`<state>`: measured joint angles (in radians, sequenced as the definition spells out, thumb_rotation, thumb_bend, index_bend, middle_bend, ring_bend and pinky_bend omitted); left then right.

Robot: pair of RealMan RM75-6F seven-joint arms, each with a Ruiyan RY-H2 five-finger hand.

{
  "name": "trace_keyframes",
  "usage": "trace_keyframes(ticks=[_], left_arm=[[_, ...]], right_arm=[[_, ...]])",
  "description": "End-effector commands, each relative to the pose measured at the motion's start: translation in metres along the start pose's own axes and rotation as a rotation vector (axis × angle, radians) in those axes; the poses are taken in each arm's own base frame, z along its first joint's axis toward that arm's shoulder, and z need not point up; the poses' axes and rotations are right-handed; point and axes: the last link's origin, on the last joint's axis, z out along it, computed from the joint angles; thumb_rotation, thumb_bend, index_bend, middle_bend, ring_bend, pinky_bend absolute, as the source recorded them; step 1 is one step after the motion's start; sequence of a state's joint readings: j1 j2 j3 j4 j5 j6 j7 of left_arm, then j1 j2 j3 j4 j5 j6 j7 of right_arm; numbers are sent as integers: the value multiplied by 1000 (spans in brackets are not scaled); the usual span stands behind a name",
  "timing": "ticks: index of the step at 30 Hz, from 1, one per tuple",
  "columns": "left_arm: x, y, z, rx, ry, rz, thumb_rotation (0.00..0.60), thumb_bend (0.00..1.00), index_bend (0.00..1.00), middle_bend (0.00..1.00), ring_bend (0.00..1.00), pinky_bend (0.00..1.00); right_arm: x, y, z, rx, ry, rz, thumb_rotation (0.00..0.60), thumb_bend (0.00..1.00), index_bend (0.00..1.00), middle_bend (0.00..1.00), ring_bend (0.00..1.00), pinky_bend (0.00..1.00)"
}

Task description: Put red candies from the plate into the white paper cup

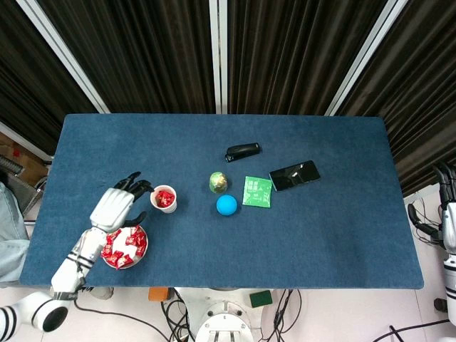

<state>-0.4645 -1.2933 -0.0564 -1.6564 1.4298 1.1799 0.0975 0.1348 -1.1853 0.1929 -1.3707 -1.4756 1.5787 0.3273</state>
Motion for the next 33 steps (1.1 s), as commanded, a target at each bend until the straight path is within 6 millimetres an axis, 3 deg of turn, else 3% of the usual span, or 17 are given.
trace_keyframes(ticks=[1,5,9,20,33], left_arm=[[-6,-6,-36,23,-41,-8,600,302,324,216,51,208],[-18,-10,-59,32,-83,-8,600,301,341,216,51,208],[-30,-16,-68,51,-95,8,600,301,339,216,51,209],[-56,-37,-74,153,-127,60,600,302,331,213,51,209],[-69,-52,-72,204,-128,95,600,301,261,210,51,208]], right_arm=[[-1,-1,1,2,-2,1,600,350,0,0,0,0],[-3,-3,1,11,-6,3,600,350,0,0,0,0],[-4,-5,0,15,-8,1,600,351,0,0,0,0],[-1,-8,-3,14,-4,-9,600,351,0,0,0,0],[-3,-10,-2,16,-10,-15,600,349,0,0,0,0]])
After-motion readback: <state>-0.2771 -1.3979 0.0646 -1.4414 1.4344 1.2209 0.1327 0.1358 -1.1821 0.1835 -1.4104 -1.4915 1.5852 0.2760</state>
